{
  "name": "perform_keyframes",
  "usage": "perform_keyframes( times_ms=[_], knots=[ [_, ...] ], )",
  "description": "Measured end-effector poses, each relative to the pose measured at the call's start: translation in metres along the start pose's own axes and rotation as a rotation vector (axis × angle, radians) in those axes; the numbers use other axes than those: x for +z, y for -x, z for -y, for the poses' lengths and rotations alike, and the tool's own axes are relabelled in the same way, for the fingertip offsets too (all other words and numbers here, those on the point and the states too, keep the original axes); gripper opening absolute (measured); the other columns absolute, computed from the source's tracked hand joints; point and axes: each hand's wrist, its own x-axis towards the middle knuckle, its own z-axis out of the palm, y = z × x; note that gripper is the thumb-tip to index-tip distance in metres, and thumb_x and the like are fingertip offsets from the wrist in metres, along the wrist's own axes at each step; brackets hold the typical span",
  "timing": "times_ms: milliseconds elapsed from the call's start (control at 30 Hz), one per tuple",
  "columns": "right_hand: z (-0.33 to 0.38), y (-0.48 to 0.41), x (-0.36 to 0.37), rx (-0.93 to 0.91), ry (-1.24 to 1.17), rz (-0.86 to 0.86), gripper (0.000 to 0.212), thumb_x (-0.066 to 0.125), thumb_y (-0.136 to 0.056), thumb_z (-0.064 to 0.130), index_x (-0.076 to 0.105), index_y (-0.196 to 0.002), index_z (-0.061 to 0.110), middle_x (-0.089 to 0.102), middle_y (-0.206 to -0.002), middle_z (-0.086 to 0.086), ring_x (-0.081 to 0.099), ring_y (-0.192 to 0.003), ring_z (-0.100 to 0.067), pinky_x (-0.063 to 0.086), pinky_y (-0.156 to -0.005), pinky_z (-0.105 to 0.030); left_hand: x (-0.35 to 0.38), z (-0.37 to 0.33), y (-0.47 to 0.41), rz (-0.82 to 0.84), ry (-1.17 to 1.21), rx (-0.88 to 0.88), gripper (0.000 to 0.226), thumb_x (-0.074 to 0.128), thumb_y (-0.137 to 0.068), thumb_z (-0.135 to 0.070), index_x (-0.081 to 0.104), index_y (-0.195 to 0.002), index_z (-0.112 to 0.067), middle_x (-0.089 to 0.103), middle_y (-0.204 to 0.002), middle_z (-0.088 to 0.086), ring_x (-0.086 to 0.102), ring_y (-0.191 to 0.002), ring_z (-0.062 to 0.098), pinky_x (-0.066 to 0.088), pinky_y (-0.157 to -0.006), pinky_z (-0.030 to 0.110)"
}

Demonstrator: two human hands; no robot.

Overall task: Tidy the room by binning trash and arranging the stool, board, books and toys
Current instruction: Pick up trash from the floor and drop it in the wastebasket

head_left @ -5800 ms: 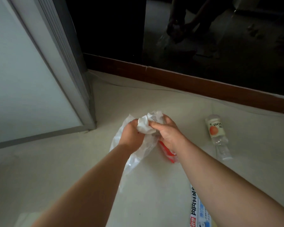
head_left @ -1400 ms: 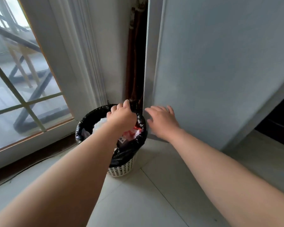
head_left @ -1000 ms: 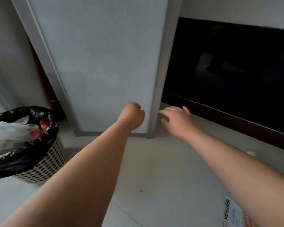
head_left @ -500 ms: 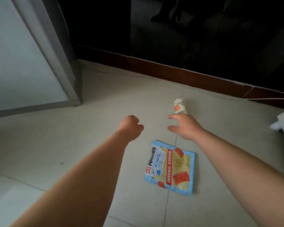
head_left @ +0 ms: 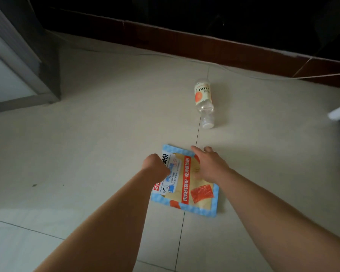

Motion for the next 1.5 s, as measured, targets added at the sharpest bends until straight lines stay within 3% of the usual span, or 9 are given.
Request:
perform_keyframes(
  times_ms=[200,367,467,633,867,1000,1167,1300,1500],
  knots=[
    [-0.002,-0.005,0.013,-0.013,0.044,0.001,0.087,0.071,-0.078,0.034,0.017,-0.147,0.036,0.033,-0.133,-0.009,0.037,-0.122,-0.029,0.046,-0.095,-0.047,0.007,-0.001,-0.011,0.004,0.12,-0.047,0.023,0.069,-0.083,-0.018,0.062,-0.1,-0.004,0.068,-0.099,0.009,0.061,-0.077,0.02,0.041,-0.047,0.021],
    [-0.006,-0.008,0.013,-0.041,0.006,-0.056,0.077,0.07,-0.078,0.032,0.026,-0.141,0.036,0.035,-0.126,-0.007,0.041,-0.118,-0.027,0.047,-0.092,-0.046,0.013,-0.003,-0.015,0.002,0.106,0.016,0.005,0.065,-0.087,-0.017,0.067,-0.089,-0.013,0.071,-0.093,0.005,0.068,-0.076,0.019,0.049,-0.053,0.021],
    [-0.009,-0.022,0.004,-0.01,-0.085,-0.243,0.054,0.06,-0.087,0.027,0.034,-0.134,0.031,0.036,-0.123,-0.008,0.046,-0.114,-0.03,0.048,-0.089,-0.042,0.005,-0.005,-0.021,-0.108,0.034,0.023,0.004,0.059,-0.088,-0.017,0.063,-0.086,-0.017,0.065,-0.085,0.002,0.059,-0.071,0.019,0.043,-0.053,0.024],
    [-0.012,-0.06,-0.022,0.098,0.004,-0.468,0.056,0.058,-0.089,0.021,0.034,-0.139,0.03,0.025,-0.139,-0.016,0.036,-0.12,-0.035,0.032,-0.102,-0.039,-0.023,-0.002,-0.038,-0.265,0.051,-0.004,0.012,0.052,-0.087,-0.016,0.063,-0.091,-0.019,0.066,-0.085,0.002,0.062,-0.074,0.021,0.042,-0.051,0.024],
    [0.0,-0.101,-0.034,0.205,-0.203,-0.25,0.056,0.049,-0.094,0.02,0.027,-0.146,0.026,0.021,-0.146,-0.023,0.03,-0.132,-0.039,0.03,-0.109,-0.04,-0.056,-0.006,-0.055,-0.341,0.184,0.001,0.016,0.043,-0.092,-0.01,0.059,-0.09,-0.013,0.057,-0.073,-0.002,0.054,-0.06,0.012,0.037,-0.042,0.022],
    [0.009,-0.1,-0.034,0.197,-0.296,-0.245,0.049,0.051,-0.094,0.023,0.037,-0.14,0.03,0.037,-0.133,-0.021,0.042,-0.121,-0.039,0.04,-0.101,-0.039,-0.07,0.001,-0.056,-0.348,0.216,-0.002,0.015,0.043,-0.093,-0.009,0.056,-0.088,-0.012,0.059,-0.077,0.002,0.055,-0.061,0.013,0.039,-0.043,0.023],
    [0.049,-0.081,-0.033,0.1,-0.158,-0.438,0.036,0.056,-0.09,0.034,0.045,-0.124,0.029,0.053,-0.11,-0.018,0.056,-0.096,-0.038,0.043,-0.079,-0.035,-0.097,0.014,-0.049,-0.389,0.23,-0.008,0.013,0.043,-0.095,-0.011,0.054,-0.088,-0.012,0.056,-0.075,0.002,0.055,-0.061,0.014,0.039,-0.043,0.023],
    [0.083,-0.068,-0.046,0.102,-0.194,-0.589,0.035,0.051,-0.094,0.032,0.043,-0.127,0.026,0.056,-0.105,-0.02,0.058,-0.091,-0.038,0.035,-0.07,-0.032,-0.129,0.026,-0.038,-0.455,0.233,0.009,0.011,0.041,-0.095,-0.01,0.051,-0.09,-0.011,0.057,-0.08,0.004,0.054,-0.061,0.014,0.038,-0.044,0.024],
    [0.132,-0.038,-0.084,-0.036,-0.179,-0.617,0.024,0.045,-0.097,0.03,0.042,-0.12,0.028,0.054,-0.093,-0.012,0.059,-0.085,-0.035,0.034,-0.066,-0.03,-0.194,0.056,-0.005,-0.569,0.229,0.091,0.017,0.039,-0.093,-0.003,0.05,-0.099,-0.015,0.06,-0.082,0.003,0.059,-0.062,0.017,0.046,-0.047,0.027]
  ],
)
